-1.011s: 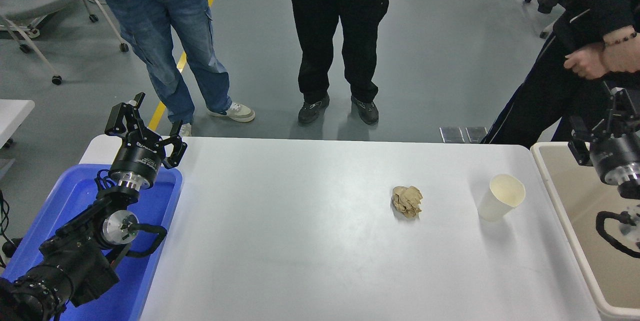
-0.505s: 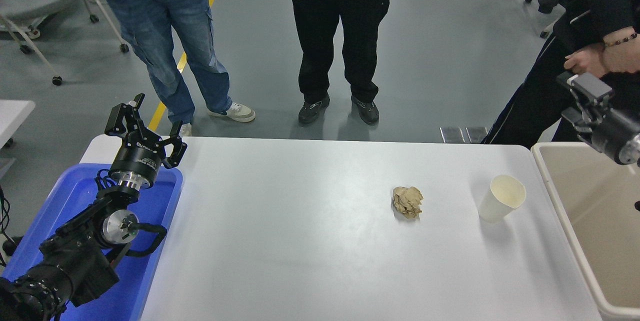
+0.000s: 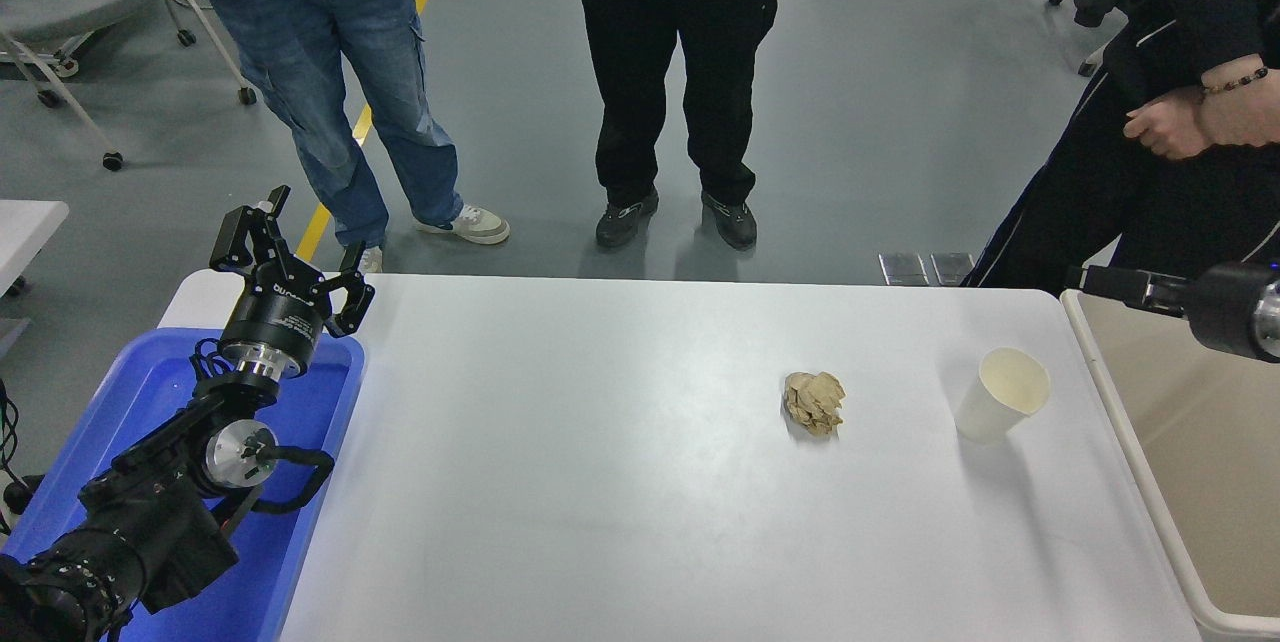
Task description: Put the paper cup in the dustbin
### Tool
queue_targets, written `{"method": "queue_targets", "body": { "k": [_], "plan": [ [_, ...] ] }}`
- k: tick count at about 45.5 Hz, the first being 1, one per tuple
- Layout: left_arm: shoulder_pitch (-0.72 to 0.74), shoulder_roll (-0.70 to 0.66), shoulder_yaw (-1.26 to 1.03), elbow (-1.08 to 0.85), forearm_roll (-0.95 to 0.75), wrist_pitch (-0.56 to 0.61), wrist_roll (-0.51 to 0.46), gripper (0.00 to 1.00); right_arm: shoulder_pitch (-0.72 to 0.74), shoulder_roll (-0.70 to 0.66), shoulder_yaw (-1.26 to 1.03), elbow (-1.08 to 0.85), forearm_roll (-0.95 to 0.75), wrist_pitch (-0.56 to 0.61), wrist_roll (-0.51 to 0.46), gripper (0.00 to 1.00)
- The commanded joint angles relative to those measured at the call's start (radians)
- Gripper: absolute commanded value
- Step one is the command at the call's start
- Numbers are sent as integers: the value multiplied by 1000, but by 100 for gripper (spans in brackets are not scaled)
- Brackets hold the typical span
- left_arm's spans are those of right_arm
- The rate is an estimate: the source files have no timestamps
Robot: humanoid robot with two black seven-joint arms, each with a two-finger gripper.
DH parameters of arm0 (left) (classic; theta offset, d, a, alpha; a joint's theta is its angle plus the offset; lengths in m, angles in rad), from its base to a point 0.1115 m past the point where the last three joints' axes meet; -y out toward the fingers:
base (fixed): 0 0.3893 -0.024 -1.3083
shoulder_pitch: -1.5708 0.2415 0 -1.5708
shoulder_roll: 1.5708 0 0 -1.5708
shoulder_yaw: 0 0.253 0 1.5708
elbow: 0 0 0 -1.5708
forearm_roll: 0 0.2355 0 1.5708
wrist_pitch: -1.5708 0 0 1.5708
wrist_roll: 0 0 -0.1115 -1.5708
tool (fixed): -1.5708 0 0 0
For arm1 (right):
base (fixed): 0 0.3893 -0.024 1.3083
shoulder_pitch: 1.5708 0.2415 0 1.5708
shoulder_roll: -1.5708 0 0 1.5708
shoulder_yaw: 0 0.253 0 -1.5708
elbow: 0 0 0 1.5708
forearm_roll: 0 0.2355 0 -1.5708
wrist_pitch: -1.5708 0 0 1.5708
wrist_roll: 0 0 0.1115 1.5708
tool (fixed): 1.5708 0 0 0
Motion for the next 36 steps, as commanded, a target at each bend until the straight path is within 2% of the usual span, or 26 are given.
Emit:
{"method": "queue_targets", "body": {
  "k": [1,19,36],
  "plan": [
    [0,0,0,0,0,0,0,100,-4,62,-54,-27,-47,-2,-3,99],
    [0,0,0,0,0,0,0,100,-142,206,-42,-305,-26,13,-6,99],
    [0,0,0,0,0,0,0,100,-192,235,-39,-319,45,10,-6,99]
  ]
}}
